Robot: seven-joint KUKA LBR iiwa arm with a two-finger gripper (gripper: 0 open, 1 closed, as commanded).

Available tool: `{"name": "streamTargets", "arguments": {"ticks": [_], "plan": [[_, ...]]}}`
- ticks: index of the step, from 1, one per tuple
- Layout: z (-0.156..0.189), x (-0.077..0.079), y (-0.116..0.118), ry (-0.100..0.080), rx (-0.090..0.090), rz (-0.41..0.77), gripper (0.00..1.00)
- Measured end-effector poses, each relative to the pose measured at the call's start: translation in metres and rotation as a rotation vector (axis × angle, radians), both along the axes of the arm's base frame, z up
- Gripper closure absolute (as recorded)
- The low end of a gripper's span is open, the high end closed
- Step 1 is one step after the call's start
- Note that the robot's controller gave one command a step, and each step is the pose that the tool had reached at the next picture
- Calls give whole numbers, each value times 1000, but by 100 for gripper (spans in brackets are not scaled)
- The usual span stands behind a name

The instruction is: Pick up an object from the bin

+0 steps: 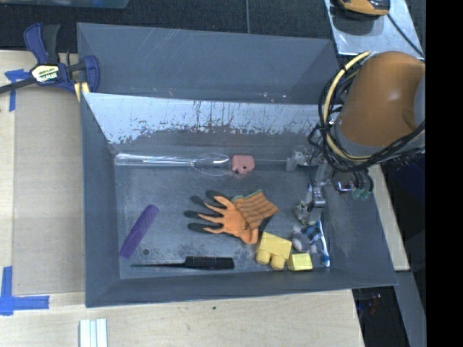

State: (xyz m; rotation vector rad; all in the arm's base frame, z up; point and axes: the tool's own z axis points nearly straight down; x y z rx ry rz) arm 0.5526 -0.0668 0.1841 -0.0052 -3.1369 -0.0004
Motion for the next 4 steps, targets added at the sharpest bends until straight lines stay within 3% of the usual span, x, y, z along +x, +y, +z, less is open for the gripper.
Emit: {"name": "streamTargets", "arguments": {"ticks": [1, 2, 3, 4], "plan": [[5, 2, 0, -9, -1, 3, 0], [-66, 25, 48, -12, -1, 142, 0], [-52, 38, 91, -24, -3, 231, 0], [-76, 32, 94, -12, -3, 324, 0]]}}
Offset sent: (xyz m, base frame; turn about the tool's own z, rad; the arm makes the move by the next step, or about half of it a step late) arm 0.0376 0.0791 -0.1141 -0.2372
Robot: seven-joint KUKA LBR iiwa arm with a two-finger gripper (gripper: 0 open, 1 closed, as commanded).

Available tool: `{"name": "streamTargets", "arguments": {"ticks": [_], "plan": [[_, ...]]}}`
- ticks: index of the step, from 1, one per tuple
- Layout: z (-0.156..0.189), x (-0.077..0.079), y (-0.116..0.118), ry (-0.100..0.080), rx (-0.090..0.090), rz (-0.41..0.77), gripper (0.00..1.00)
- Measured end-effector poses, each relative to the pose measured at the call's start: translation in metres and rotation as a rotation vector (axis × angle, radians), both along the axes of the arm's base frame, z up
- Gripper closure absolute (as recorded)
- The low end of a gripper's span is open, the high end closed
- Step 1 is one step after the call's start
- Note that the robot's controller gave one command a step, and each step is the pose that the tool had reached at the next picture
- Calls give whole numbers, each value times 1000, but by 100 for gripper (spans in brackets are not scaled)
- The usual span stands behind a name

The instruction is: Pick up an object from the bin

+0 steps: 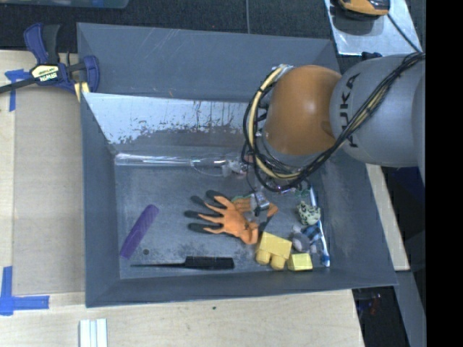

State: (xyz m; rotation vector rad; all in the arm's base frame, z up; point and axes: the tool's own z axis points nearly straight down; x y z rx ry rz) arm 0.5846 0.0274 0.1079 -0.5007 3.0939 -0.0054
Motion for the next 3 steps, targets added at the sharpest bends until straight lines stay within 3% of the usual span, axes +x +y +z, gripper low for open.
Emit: {"name": "streamTargets", "arguments": {"ticks": [1, 2, 3], "plan": [[-39, -10, -12, -10, 1, -27, 0], [-35, -18, -1, -11, 1, 147, 100], [-35, -18, -1, -12, 1, 147, 100]]}}
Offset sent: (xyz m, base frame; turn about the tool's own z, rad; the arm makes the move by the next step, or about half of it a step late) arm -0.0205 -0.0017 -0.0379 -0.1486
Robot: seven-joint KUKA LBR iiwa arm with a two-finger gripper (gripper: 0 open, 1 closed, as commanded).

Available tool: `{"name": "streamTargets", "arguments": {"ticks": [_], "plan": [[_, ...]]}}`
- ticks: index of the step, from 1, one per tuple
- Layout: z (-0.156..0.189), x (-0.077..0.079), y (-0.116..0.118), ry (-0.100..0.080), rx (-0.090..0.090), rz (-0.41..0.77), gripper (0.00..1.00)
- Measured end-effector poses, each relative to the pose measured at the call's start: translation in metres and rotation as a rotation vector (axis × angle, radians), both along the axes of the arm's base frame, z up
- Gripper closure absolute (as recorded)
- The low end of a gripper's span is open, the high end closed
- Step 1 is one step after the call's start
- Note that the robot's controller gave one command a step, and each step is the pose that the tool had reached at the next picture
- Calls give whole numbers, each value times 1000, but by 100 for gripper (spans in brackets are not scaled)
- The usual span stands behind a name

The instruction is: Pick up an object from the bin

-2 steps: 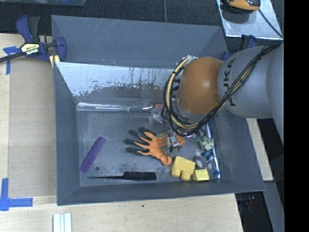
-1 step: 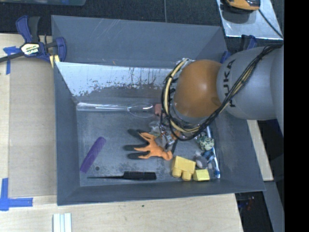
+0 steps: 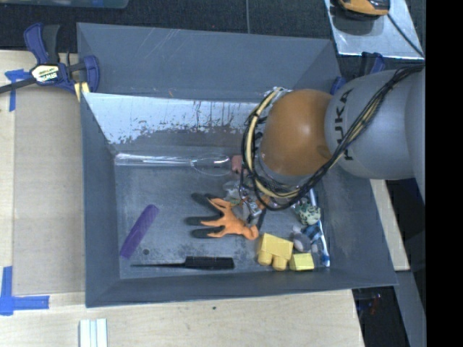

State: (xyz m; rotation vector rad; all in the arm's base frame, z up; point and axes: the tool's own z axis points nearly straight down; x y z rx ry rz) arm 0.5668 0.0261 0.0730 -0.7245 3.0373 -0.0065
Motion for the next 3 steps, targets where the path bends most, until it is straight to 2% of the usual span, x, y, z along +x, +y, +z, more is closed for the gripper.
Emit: {"name": "streamTargets", "arguments": {"ticks": [3], "plan": [[67, 0, 0, -3, 0, -3, 100]]}}
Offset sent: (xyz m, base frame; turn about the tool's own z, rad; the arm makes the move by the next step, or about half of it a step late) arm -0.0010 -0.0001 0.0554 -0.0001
